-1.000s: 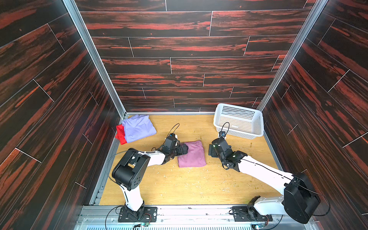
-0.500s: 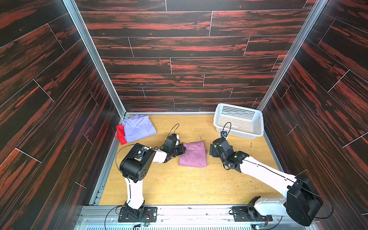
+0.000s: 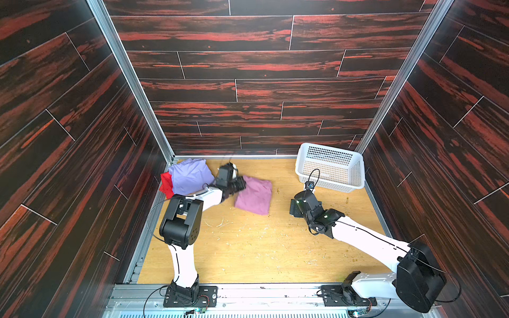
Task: Fold and stack t-shirts
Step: Pick up the T-shirt from the center of the board, then place the T-shirt at the t-shirt.
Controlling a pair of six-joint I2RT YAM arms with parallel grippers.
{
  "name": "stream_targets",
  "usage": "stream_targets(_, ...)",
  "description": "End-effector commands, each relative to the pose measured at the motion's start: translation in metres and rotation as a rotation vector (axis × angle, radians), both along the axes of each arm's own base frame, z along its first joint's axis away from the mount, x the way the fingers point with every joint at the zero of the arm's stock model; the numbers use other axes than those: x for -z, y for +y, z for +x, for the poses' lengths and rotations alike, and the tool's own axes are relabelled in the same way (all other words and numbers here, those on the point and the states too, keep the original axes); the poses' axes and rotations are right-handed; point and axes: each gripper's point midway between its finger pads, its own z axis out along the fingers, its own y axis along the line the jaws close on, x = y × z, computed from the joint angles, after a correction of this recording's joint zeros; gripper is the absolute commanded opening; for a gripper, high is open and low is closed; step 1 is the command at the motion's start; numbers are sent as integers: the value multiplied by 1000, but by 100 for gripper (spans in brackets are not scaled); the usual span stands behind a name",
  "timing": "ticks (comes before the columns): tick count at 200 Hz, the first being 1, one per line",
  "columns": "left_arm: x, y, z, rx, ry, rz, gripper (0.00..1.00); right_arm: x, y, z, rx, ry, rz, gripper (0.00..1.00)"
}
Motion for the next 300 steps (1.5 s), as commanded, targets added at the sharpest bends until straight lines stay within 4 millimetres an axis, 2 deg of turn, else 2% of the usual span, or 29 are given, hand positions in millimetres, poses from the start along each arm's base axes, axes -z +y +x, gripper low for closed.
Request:
stream_targets(1,-24,29,20,-54,-34,38,0,2,3,1,-5,-4,18,85)
stream_targets(43,-58,75,48,-126,-72,81,0,2,13,8,-29,-15,31,85)
stream_targets(78,-70,123,66,-207,-80,68,0,5,24,13,-60,-12,53,84)
stream_targets(102,-87,147,80,-238,-100,48,0,6,32,18,-80,-11,57,84)
stream_targets(129,-116,166,86,-260,-138,72,0,5,39,23,-94,-14,59,84)
stream_targets(166,-134,203,82,-327,-161,73,0,4,48,29,-114,-13,74,84)
stream_targets(201,-140,239,67,-398,-173,69,0,7,53,31,-126,-7,76,84)
stream_targets(245,-136,269,46,-465,-184,61,0,12,64,35,-153,9,93,83)
stream_targets(300,-96,312,34,-544,-115,92,0,17,70,38,-169,20,91,83)
